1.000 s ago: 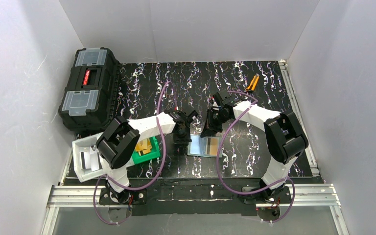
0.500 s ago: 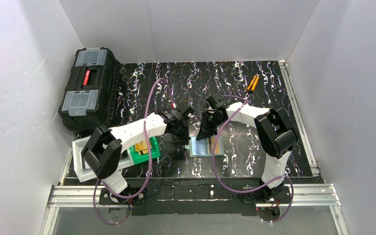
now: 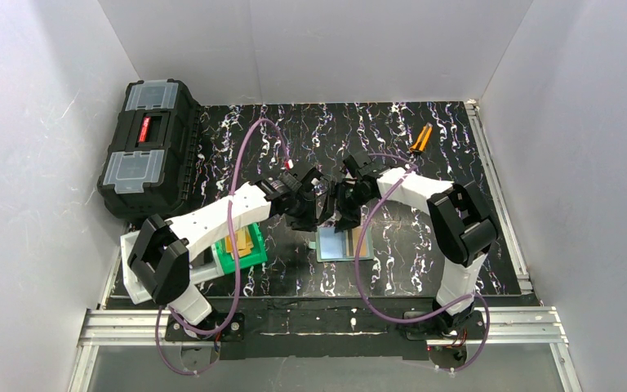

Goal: Take the credit cards out of the card holder
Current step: Remove the credit card from the card holder.

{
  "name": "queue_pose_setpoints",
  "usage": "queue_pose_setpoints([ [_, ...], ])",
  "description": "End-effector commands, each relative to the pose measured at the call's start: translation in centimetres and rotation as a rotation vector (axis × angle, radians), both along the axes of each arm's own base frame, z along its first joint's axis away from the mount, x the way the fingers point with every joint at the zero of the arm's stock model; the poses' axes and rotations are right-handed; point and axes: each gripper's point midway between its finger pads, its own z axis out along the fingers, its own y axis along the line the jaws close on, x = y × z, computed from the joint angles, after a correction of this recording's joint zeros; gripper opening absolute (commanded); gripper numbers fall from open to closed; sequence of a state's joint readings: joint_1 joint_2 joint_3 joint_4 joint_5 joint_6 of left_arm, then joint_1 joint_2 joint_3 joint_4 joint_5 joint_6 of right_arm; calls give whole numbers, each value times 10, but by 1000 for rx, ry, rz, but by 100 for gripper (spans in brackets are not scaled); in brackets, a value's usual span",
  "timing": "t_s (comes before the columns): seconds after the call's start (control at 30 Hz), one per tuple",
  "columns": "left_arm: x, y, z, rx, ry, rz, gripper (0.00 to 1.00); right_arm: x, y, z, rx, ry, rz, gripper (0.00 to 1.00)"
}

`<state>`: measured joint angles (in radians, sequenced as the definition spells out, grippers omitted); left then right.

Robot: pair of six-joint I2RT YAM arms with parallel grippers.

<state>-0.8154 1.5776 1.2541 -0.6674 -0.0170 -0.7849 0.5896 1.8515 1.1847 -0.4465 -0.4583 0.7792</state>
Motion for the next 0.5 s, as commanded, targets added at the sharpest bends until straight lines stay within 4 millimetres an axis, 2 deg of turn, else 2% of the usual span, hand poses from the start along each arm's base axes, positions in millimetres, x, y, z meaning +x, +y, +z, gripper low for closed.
queue_pose_setpoints([
  [0.0, -1, -9, 19, -59, -2, -29, 17, 15, -1, 35, 1, -99, -16, 70],
  [0.13, -2, -29, 12, -117, 49, -49, 18, 17, -40, 34, -82, -121, -100, 70],
  [0.27, 0, -51, -3, -169, 107, -65, 21, 3, -79, 24, -162, -125, -135, 67],
  [0.47, 1, -81, -29, -259, 194, -78, 21, -24, -98, 3, -208, -91, -120, 50],
])
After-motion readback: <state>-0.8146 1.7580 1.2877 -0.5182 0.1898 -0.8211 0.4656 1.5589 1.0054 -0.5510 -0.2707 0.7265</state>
